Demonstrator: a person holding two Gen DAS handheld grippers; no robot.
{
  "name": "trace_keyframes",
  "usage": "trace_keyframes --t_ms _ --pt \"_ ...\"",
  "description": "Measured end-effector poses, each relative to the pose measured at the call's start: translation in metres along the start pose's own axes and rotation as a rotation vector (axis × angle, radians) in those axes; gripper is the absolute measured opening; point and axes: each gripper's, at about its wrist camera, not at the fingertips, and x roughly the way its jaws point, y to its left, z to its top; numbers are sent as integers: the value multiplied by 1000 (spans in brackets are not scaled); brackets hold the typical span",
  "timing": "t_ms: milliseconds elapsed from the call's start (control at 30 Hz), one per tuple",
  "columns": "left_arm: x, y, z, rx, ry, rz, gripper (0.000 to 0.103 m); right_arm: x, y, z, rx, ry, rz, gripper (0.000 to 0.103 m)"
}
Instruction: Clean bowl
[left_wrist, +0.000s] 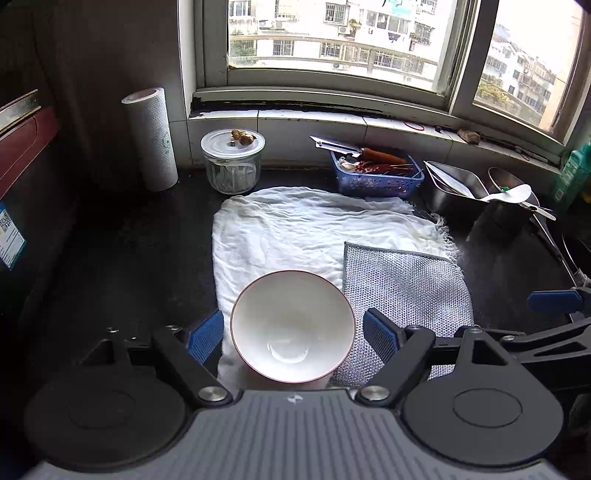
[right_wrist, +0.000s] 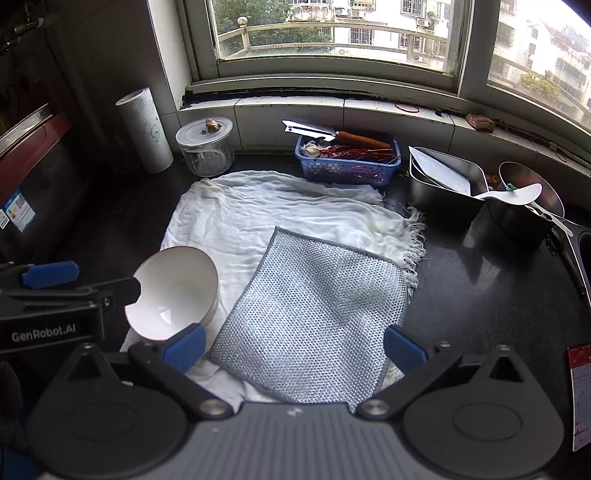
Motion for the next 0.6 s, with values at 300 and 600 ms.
trace_keyframes --t_ms 300,600 --pt "1 -1 0 0 1 -18 83 3 -2 2 5 0 5 102" --pt "-1 2 2 -8 -5 -28 83 2 -4 1 -5 1 10 102"
